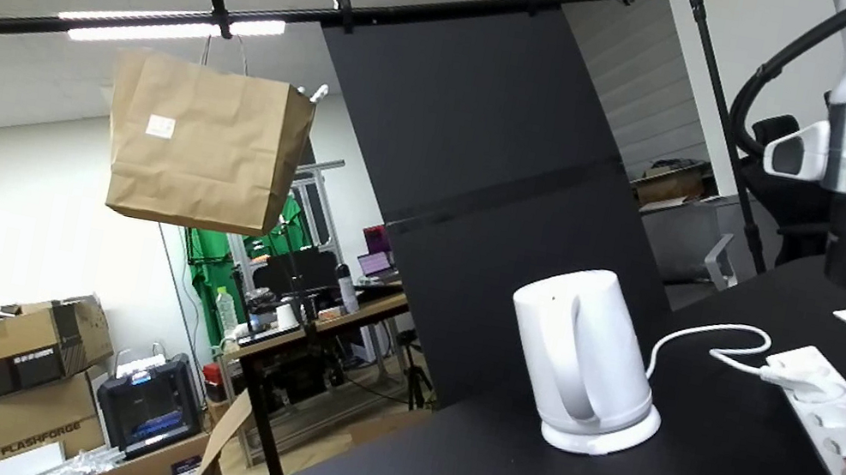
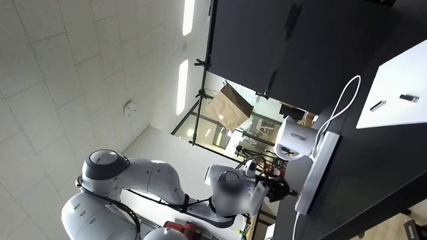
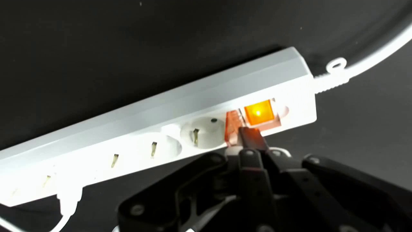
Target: Turn on the extension cable
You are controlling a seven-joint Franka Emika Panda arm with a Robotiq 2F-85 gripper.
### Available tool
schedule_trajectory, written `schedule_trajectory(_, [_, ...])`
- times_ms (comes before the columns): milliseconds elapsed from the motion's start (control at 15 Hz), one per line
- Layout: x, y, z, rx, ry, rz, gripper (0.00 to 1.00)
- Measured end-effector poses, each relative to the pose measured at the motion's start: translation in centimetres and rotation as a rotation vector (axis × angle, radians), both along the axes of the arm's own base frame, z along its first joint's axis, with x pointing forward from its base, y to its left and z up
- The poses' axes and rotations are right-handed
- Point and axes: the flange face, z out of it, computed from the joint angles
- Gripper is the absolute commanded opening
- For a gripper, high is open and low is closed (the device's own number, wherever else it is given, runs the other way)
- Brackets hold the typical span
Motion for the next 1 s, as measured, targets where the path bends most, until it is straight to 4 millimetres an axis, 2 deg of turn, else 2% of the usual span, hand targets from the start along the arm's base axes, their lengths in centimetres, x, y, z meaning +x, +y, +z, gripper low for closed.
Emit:
schedule_trajectory(267, [0.5, 0.9, 3.5, 0.028, -0.055, 0.008, 0.00])
schedule_trajectory(333, [0.5, 1.1, 4.3, 0.036, -0.063, 0.007, 0.26])
schedule_trajectory(400, [0.5, 1.3, 5.1, 0.044, -0.068, 0.005, 0.27])
schedule_trajectory(800, [-0.2, 0.5, 7.6, 0.038, -0.053, 0.001, 0.68])
schedule_trajectory(867, [-0.3, 0.0, 7.9, 0.027, -0.050, 0.003, 0.48])
schedule_trajectory(1000, [-0.3, -1.1, 8.7, 0.003, -0.040, 0.005, 0.63])
